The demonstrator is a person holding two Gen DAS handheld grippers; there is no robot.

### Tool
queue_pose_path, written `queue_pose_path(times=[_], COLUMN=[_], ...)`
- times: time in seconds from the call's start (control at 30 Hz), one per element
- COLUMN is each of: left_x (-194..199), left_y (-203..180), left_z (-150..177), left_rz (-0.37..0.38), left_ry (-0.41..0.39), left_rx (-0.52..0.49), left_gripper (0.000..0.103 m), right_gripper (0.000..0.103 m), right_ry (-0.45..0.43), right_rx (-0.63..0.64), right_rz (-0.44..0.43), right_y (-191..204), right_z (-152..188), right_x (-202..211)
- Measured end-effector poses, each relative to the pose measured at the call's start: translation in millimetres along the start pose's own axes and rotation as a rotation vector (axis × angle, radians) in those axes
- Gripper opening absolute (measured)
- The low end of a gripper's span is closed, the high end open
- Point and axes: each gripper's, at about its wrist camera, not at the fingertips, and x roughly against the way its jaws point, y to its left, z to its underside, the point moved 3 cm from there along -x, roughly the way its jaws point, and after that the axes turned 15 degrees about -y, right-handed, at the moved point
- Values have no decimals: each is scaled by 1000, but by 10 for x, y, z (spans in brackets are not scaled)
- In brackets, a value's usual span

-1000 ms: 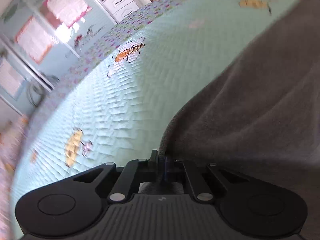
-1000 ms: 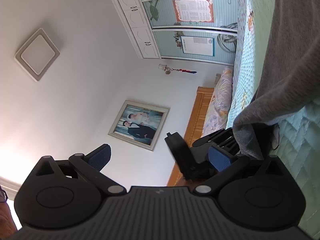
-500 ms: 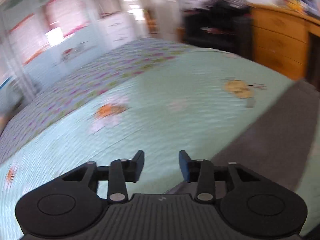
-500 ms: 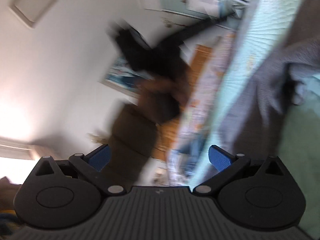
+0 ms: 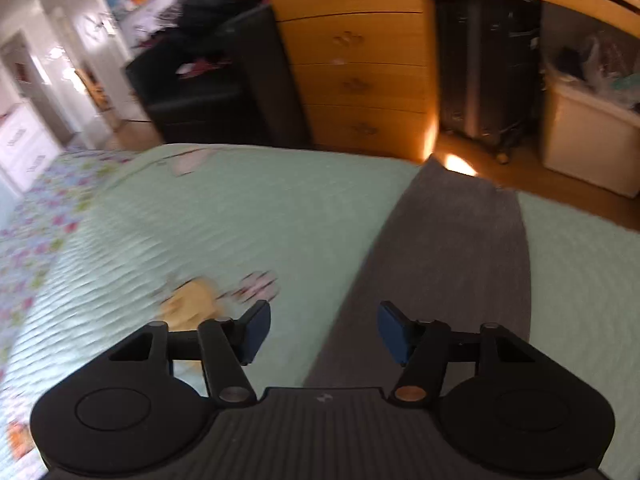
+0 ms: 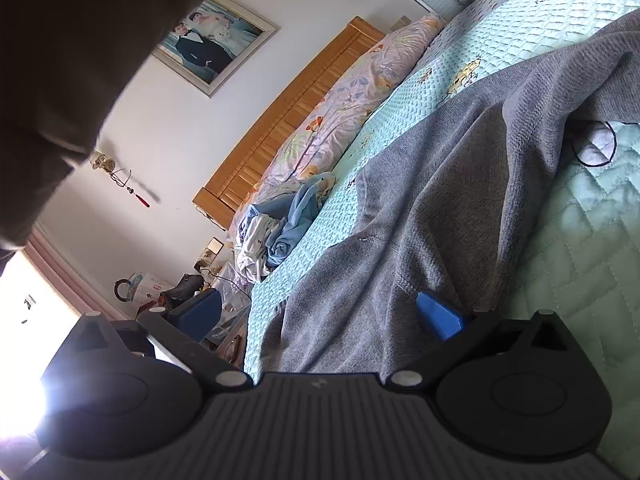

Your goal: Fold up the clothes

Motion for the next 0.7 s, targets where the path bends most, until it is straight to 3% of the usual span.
queue_pose_path(times=[0.13, 0.3, 0.43, 0.57, 0.7], left_x=[-356, -618, -649, -590, -529], left_y=[-4, 24, -46, -327, -659], left_z=[52, 166, 224, 199, 207], left_rz=[88, 140, 162, 95, -7], left_ry=[17, 44, 47, 33, 16], left_rx=[30, 90, 99, -40, -220], left_gripper=[55, 54, 40, 14, 6], right_gripper=[103, 103, 103, 103, 103], right_ry=[6, 5, 5, 2, -6], right_rx=[-6, -18, -27, -28, -38], right_rz=[1, 1, 5, 6, 5], right_y=[9, -1, -13, -14, -22], right_z=[-15, -6, -13, -20, -31], right_x=[14, 42, 61, 65, 60])
